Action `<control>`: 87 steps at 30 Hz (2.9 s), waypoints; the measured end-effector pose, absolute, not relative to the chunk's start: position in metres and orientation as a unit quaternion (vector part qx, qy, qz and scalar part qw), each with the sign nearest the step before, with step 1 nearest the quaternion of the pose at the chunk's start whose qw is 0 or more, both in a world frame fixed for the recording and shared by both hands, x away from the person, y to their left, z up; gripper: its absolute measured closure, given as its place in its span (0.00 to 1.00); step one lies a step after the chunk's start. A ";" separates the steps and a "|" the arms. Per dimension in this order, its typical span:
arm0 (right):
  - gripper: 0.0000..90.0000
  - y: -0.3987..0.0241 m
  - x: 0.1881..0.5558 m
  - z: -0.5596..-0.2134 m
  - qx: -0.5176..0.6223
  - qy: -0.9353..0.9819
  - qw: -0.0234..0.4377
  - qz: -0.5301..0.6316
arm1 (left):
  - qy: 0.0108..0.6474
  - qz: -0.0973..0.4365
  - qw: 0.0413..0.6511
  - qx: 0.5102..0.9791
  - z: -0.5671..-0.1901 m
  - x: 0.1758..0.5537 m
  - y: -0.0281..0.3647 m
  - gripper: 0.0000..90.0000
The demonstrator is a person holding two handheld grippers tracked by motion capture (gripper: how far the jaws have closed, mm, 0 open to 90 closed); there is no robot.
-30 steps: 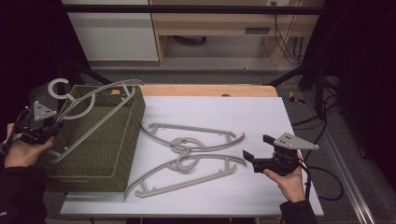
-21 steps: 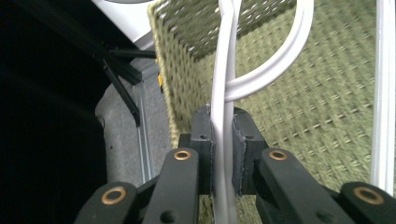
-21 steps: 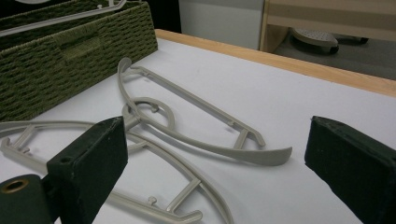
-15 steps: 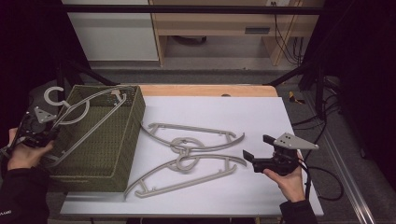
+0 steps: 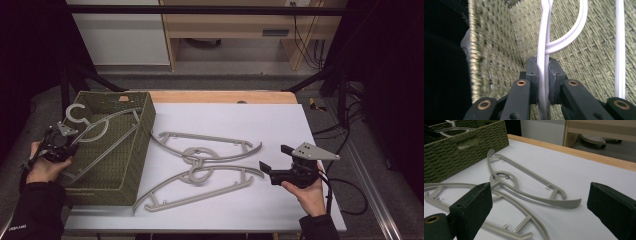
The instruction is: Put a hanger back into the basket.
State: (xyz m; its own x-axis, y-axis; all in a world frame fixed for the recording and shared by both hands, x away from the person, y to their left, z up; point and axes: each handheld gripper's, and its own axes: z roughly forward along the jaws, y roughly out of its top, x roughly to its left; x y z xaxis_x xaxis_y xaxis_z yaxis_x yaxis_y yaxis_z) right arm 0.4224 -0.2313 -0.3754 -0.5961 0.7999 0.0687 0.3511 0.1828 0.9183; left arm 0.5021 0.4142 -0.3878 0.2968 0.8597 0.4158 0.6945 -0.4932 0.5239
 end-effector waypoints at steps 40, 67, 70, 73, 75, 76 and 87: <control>0.10 -0.222 0.431 -0.368 0.380 0.738 0.233 0.507 | 0.354 0.258 0.525 0.730 -0.341 0.401 0.303 0.23; 0.24 -0.134 0.508 -0.389 0.324 0.845 0.176 0.386 | 0.341 0.250 0.510 0.749 -0.352 0.398 0.289 0.13; 0.28 -0.122 0.518 -0.396 0.313 0.860 0.165 0.367 | 0.340 0.251 0.510 0.749 -0.351 0.398 0.290 0.13; 0.32 -0.110 0.526 -0.404 0.310 0.870 0.149 0.354 | 0.340 0.253 0.510 0.749 -0.351 0.397 0.291 0.13; 0.33 -0.103 0.531 -0.411 0.310 0.877 0.132 0.342 | 0.341 0.252 0.511 0.748 -0.350 0.397 0.292 0.13; 0.34 -0.101 0.534 -0.415 0.311 0.880 0.127 0.336 | 0.340 0.252 0.511 0.748 -0.350 0.397 0.292 0.13; 0.44 -0.088 0.552 -0.452 0.299 0.908 0.093 0.279 | 0.342 0.255 0.511 0.747 -0.350 0.397 0.294 0.13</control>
